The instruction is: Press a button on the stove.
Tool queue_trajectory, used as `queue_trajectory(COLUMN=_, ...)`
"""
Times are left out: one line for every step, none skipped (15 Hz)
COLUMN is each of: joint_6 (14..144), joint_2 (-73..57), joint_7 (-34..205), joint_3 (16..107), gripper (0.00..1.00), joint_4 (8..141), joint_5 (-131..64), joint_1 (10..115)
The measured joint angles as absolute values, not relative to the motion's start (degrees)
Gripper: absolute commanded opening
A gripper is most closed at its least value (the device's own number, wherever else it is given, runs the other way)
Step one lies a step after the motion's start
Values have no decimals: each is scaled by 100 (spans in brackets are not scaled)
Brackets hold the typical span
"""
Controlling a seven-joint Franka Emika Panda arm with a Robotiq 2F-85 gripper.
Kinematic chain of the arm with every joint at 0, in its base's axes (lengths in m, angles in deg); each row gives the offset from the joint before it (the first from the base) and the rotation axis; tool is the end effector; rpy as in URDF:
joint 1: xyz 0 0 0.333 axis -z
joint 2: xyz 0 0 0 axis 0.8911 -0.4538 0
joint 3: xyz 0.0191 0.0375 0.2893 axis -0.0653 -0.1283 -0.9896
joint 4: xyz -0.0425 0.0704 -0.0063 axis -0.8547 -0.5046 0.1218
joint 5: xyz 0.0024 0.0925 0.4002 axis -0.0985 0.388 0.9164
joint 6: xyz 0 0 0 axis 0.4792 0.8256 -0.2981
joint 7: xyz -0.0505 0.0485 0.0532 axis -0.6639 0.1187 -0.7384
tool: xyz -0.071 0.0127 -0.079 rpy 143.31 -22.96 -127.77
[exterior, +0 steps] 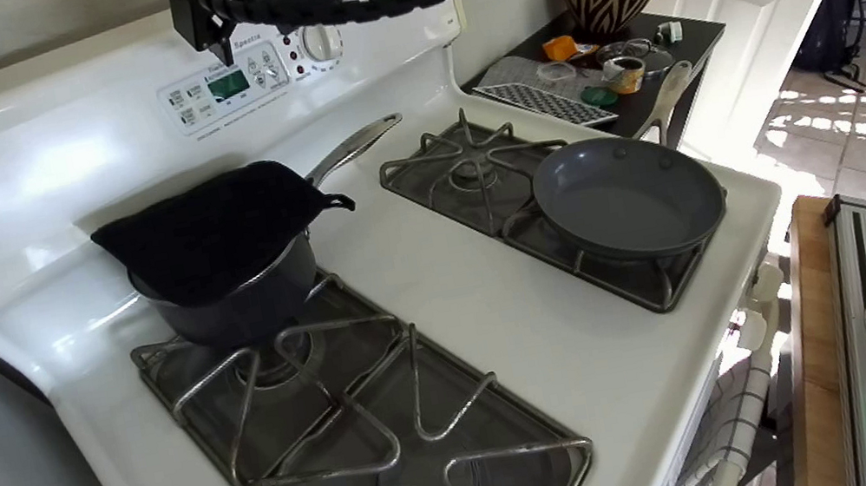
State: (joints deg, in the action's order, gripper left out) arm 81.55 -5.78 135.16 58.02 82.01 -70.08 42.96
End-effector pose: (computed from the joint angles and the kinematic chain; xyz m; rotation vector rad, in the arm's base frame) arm 0.6368 0.2245 0.4441 2.7636 -0.2458 0.9280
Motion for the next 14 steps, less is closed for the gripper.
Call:
queue_trajectory(joint_6=8085, joint_2=-515, joint_7=13566, joint_3=5782, gripper=100, joint_4=8231, joint_5=-7039, joint_1=4297)
queue_trajectory(joint_6=7997, joint_2=-454, joint_7=13610, joint_3=5761, gripper=100, joint_4=8258, joint_5=-7073, joint_1=4297)
queue_trajectory(joint_6=7897, joint_2=-396, joint_7=13667, joint_3=5741, gripper=100, joint_4=8278, joint_5=-7118, joint_1=4298)
queue_trajectory(joint_6=7802, joint_2=-340, joint_7=13726, joint_3=5722, gripper=100, joint_4=8295, joint_5=-7163, joint_1=4300)
queue_trajectory(joint_6=7699, joint_2=-288, joint_7=13786, joint_3=5696, gripper=100, joint_4=8306, joint_5=-7196, joint_1=4306)
queue_trajectory(joint_6=7610, joint_2=-239, joint_7=13838, joint_3=5660, gripper=100, joint_4=8314, joint_5=-7228, joint_1=4320)
queue_trajectory(joint_6=7521, joint_2=-192, joint_7=13882, joint_3=5622, gripper=100, joint_4=8321, joint_5=-7251, joint_1=4331)
queue_trajectory(joint_6=7451, joint_2=-150, joint_7=13933, joint_3=5581, gripper=100, joint_4=8330, joint_5=-7267, joint_1=4343)
queue_trajectory(joint_6=7406, joint_2=-111, joint_7=13977, joint_3=5540, gripper=100, joint_4=8345, joint_5=-7278, joint_1=4352)
queue_trajectory(joint_6=7350, joint_2=-69, joint_7=14036, joint_3=5496, gripper=100, joint_4=8367, joint_5=-7296, joint_1=4356)
queue_trajectory(joint_6=7317, joint_2=-28, joint_7=14078, joint_3=5449, gripper=100, joint_4=8394, joint_5=-7318, joint_1=4358)
queue_trajectory(joint_6=7302, joint_2=4, joint_7=14129, joint_3=5400, gripper=100, joint_4=8412, joint_5=-7354, joint_1=4359)
queue_trajectory(joint_6=7271, joint_2=34, joint_7=14176, joint_3=5350, gripper=100, joint_4=8423, joint_5=-7404, joint_1=4360)
queue_trajectory(joint_6=7232, joint_2=66, joint_7=14233, joint_3=5298, gripper=100, joint_4=8430, joint_5=-7451, joint_1=4361)
